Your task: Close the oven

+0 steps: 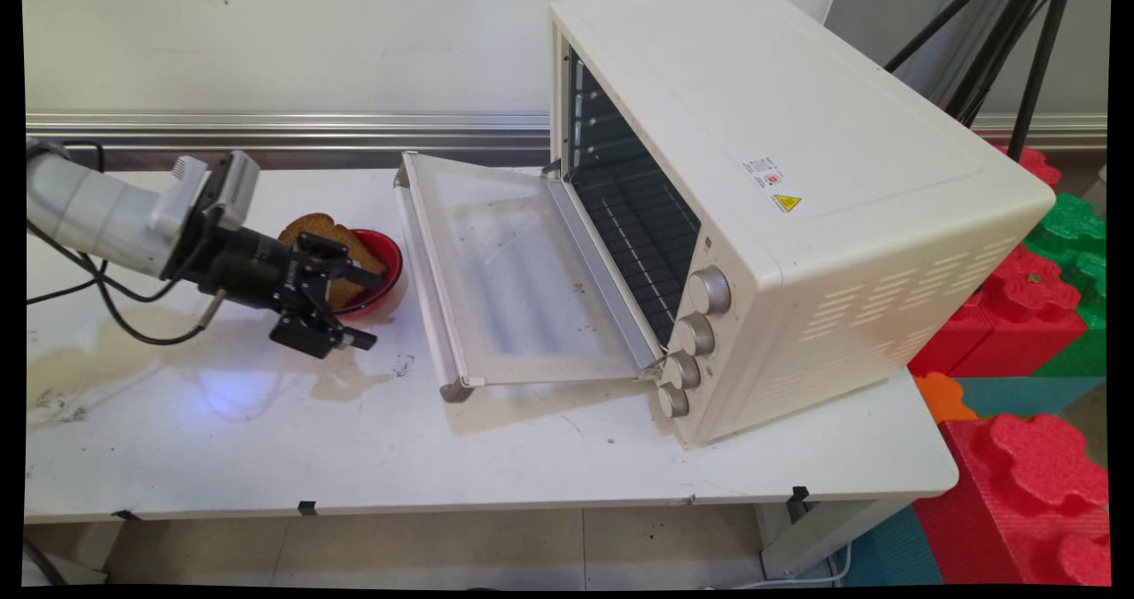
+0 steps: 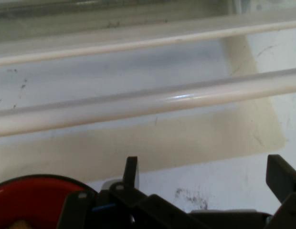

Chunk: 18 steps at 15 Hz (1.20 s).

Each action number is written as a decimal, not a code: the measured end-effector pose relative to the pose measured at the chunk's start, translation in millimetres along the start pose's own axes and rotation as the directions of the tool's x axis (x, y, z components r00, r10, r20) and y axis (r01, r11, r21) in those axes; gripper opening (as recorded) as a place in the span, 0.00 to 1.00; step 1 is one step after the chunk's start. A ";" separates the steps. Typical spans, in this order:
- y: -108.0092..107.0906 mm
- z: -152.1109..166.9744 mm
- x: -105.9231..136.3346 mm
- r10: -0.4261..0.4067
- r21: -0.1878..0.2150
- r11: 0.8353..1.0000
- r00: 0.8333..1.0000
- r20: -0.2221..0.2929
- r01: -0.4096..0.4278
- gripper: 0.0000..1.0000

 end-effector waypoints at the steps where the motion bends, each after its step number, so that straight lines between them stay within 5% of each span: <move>1: 0.3 4.7 0.8 0.000 0.001 1.000 1.000 0.001 0.000 1.00; 10: 1.5 23.0 -0.4 0.000 0.008 1.000 1.000 0.009 -0.001 1.00; 11: 1.8 24.1 -0.4 0.002 0.008 1.000 1.000 0.008 -0.002 0.00; 18: 3.1 31.0 -0.5 0.002 0.004 1.000 1.000 0.009 -0.002 0.00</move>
